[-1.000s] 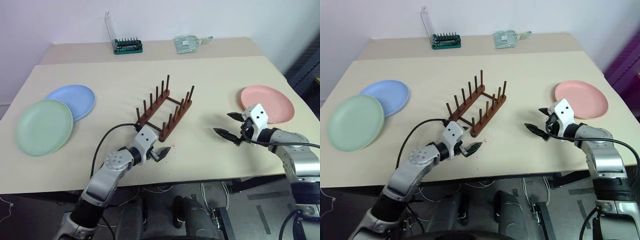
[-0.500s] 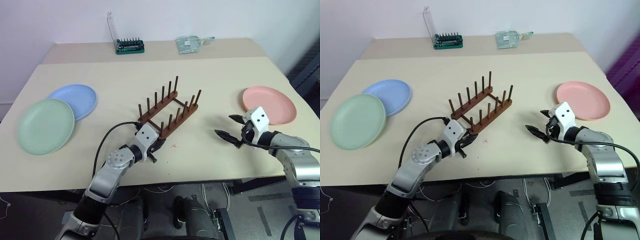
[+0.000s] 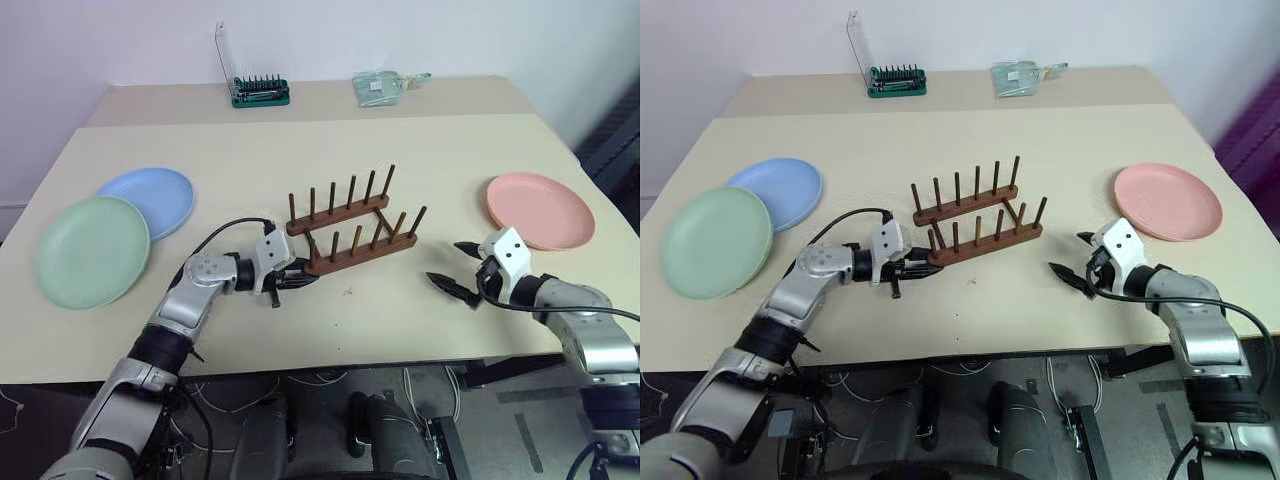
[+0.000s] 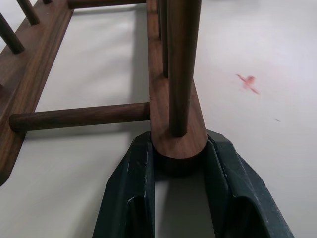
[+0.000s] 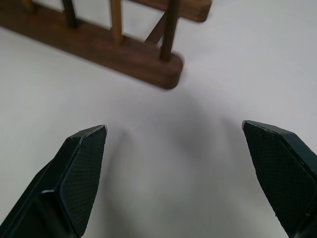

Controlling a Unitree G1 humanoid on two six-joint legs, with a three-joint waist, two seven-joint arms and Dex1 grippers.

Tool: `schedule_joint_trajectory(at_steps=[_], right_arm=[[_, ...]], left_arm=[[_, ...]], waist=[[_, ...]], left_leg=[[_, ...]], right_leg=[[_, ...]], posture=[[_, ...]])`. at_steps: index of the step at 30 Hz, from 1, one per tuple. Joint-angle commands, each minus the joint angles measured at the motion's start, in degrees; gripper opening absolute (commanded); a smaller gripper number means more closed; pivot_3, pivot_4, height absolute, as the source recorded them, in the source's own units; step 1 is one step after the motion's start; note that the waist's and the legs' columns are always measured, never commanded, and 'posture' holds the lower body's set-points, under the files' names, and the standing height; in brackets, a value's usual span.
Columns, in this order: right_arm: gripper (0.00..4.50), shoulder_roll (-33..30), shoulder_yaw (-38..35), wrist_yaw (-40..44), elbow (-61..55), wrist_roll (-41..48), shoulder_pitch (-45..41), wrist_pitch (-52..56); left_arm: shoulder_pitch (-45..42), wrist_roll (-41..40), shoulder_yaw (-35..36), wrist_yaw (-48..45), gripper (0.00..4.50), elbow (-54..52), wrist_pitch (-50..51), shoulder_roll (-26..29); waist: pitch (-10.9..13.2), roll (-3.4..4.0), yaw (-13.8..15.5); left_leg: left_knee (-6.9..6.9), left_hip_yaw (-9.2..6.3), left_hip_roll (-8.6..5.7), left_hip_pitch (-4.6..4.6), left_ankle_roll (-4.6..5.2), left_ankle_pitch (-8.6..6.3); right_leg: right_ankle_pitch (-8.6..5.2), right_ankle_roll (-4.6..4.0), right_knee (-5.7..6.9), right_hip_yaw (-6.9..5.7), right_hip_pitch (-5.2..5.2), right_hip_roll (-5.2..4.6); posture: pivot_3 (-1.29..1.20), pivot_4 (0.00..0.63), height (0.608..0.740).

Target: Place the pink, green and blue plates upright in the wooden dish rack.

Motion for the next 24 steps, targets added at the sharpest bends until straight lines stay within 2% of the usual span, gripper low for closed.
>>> schedule_joint_trajectory(at_steps=[1,4,6,7,8,9,10,15,16,19,21,24], right_arm=[[4.50,-0.04,-1.97,-0.87,-3.19,0.27,1.35,-1.09],[4.50,-0.79,-1.97,-0.58,-5.11,0.42,3.04,-0.59],[4.50,-0.84,-1.46,-0.11,-6.36,0.63,3.57,-0.25],[3.97,-0.79,-1.30,0.03,-6.80,0.78,3.69,-0.06],[3.69,-0.36,-0.70,0.25,-7.81,1.29,3.63,0.73],[3.09,0.14,0.08,0.36,-8.70,1.50,3.48,1.31],[2.72,0.86,1.00,0.05,-9.14,1.36,3.01,1.79],[0.02,3.03,5.56,-2.36,-7.69,-2.25,0.00,3.14],[0.00,3.48,6.62,-3.35,-6.61,-3.46,-1.15,3.64],[0.00,4.51,9.01,-4.66,-3.48,-5.95,-4.02,4.32],[0.00,5.67,10.75,-6.21,-0.83,-8.25,-6.29,3.27],[0.00,7.69,12.14,-8.20,2.56,-10.58,-9.34,2.27]], left_arm=[[-0.33,2.04,0.00,-0.96,2.73,2.16,-2.59,0.27],[2.54,2.26,1.98,1.48,4.28,-0.49,1.98,2.41],[5.85,1.25,3.62,1.70,4.45,-4.65,5.63,4.45],[6.99,0.85,4.15,1.88,4.50,-6.34,7.17,5.06],[9.51,-0.46,4.98,1.49,4.27,-9.66,9.43,6.20],[12.24,-1.89,5.57,1.04,3.80,-13.40,11.69,7.25],[14.78,-3.58,5.87,0.66,3.51,-17.23,14.02,7.94],[18.86,-7.53,5.15,2.58,0.95,-27.36,22.42,6.58],[18.70,-7.54,4.27,3.49,0.46,-28.38,24.06,5.59],[17.72,-4.21,1.10,6.92,0.46,-28.90,25.15,2.99],[16.40,0.89,-0.61,11.53,0.46,-25.30,21.88,1.17],[13.97,4.88,0.70,18.96,0.46,-19.40,19.38,-1.99]], waist=[[0.00,0.01,-0.07],[-0.01,0.02,-0.33],[-0.03,0.03,-0.76],[-0.03,0.03,-1.10],[-0.04,0.03,-1.56],[-0.04,0.04,-1.74],[-0.05,0.04,-2.03],[-0.10,0.12,-2.11],[-0.10,0.11,-1.81],[-0.10,0.11,-1.23],[-0.13,0.10,-1.01],[-0.21,0.10,-0.93]], left_leg=[[0.00,0.01,0.00,0.00,0.00,0.00],[-0.01,0.03,0.03,0.02,0.00,0.00],[-0.05,0.03,0.05,0.10,0.00,0.00],[-0.07,0.03,0.07,0.14,0.00,0.00],[-0.09,0.02,0.09,0.16,0.00,0.00],[-0.11,0.01,0.14,0.18,0.00,0.00],[-0.16,0.03,0.14,0.23,-0.01,-0.01],[-0.24,-0.01,0.14,0.32,-0.02,-0.01],[-0.21,0.00,0.13,0.32,-0.02,-0.01],[-0.12,0.01,0.05,0.30,-0.02,-0.02],[-0.11,-0.02,0.02,0.32,-0.02,-0.02],[-0.08,-0.06,0.02,0.46,-0.02,-0.03]], right_leg=[[0.00,0.01,0.00,0.00,-0.01,0.00],[0.01,0.02,0.02,0.01,-0.01,0.03],[0.01,0.03,0.04,0.02,0.00,0.04],[0.01,0.03,0.05,0.02,0.03,0.05],[0.01,0.03,0.05,0.02,0.04,0.05],[0.00,0.03,0.06,0.02,0.05,0.05],[0.00,0.02,0.05,0.04,0.06,0.06],[-0.11,-0.07,0.07,0.05,0.11,0.03],[-0.11,-0.08,0.07,0.05,0.12,0.00],[-0.11,-0.07,0.02,0.06,0.17,-0.09],[-0.12,-0.05,-0.01,0.05,0.27,-0.11],[-0.12,-0.05,-0.02,0.03,0.47,-0.10]], posture=[[0.00,0.150,0.730],[0.00,0.150,0.730],[0.00,0.150,0.730],[0.00,0.150,0.730],[0.00,0.150,0.730],[0.00,0.150,0.730],[0.00,0.150,0.730],[0.00,0.150,0.730],[0.00,0.150,0.730],[0.00,0.150,0.730],[0.00,0.150,0.730],[0.00,0.150,0.730]])
